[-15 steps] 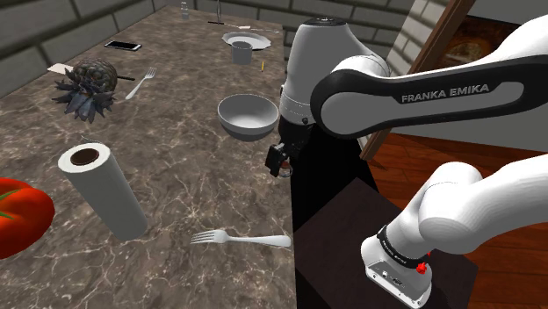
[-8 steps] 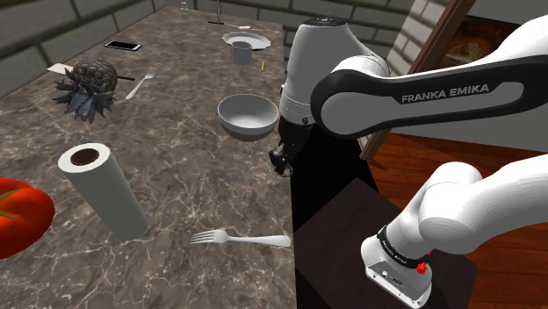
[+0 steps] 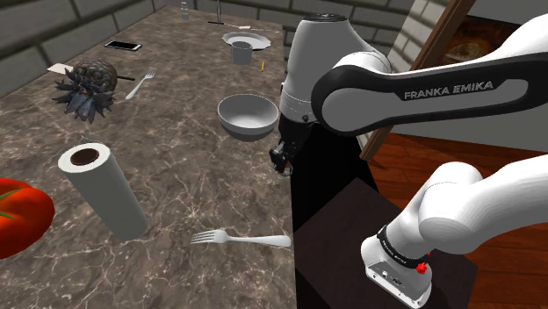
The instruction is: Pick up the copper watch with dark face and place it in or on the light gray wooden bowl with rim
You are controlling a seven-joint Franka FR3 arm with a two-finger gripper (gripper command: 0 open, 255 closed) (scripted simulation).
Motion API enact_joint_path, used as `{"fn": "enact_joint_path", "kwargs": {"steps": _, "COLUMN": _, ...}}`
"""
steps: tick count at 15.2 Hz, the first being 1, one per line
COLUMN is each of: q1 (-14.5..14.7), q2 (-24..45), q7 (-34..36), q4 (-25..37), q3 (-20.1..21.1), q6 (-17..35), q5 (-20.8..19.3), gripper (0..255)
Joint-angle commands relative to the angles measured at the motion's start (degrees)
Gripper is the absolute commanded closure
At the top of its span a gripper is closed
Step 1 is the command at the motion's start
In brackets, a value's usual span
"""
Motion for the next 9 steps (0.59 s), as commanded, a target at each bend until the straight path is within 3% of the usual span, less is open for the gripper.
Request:
{"fn": "enact_joint_path", "kwargs": {"steps": 1, "q1": -0.04, "q2": -0.55, "q7": -0.05, "q4": 1.04, "q3": -0.31, "q6": -1.6, "q5": -0.14, "gripper": 255}}
{"fn": "enact_joint_path", "kwargs": {"steps": 9, "q1": -0.24, "q2": -1.96, "q7": 0.06, "q4": 6.18, "q3": -1.31, "q6": -8.15, "q5": -0.74, "gripper": 255}}
